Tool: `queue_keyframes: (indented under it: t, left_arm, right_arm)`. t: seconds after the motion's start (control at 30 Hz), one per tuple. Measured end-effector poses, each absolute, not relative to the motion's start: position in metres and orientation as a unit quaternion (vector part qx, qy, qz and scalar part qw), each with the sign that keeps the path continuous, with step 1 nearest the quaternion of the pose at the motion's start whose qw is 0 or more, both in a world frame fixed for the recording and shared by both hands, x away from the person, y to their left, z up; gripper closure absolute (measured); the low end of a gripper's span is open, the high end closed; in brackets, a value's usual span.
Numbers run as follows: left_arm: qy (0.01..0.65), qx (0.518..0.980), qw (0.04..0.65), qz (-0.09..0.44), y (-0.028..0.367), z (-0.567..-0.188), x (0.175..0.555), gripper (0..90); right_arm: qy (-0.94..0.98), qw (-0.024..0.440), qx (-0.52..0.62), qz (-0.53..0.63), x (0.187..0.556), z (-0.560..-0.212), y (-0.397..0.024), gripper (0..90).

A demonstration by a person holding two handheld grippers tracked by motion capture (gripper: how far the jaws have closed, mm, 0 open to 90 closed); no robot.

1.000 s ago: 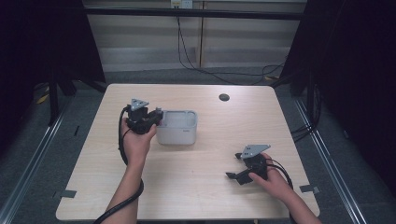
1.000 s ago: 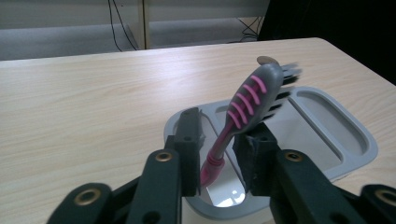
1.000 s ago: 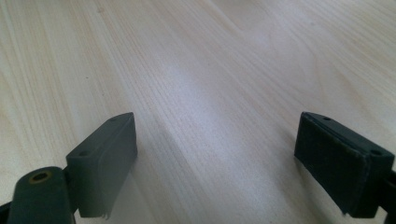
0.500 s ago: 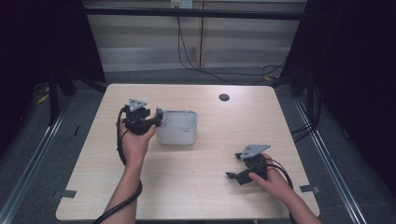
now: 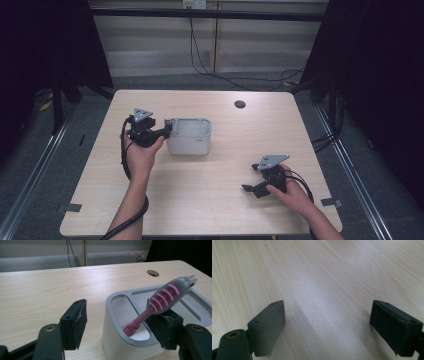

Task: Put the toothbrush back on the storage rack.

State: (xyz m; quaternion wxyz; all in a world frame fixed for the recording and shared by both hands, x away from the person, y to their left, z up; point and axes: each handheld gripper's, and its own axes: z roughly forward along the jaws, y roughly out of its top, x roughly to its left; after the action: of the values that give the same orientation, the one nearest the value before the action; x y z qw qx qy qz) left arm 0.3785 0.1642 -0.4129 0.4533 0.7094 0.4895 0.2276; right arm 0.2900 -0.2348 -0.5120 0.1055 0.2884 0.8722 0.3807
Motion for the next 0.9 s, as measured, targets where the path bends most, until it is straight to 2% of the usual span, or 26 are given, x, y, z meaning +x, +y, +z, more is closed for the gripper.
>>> queue_keyframes:
  t: [0.23,0.9]
  left_arm:
    - [0.486,0.709,0.461,0.220,0.168,-0.416,0.374,28.4]
    - [0.477,0.713,0.474,0.197,0.170,-0.420,0.365,21.8]
  right_arm:
    - [0.872,0.106,0.288,0.381,0.290,-0.512,-0.235,12.4]
    - [0.872,0.106,0.288,0.381,0.290,-0.512,-0.235,12.4]
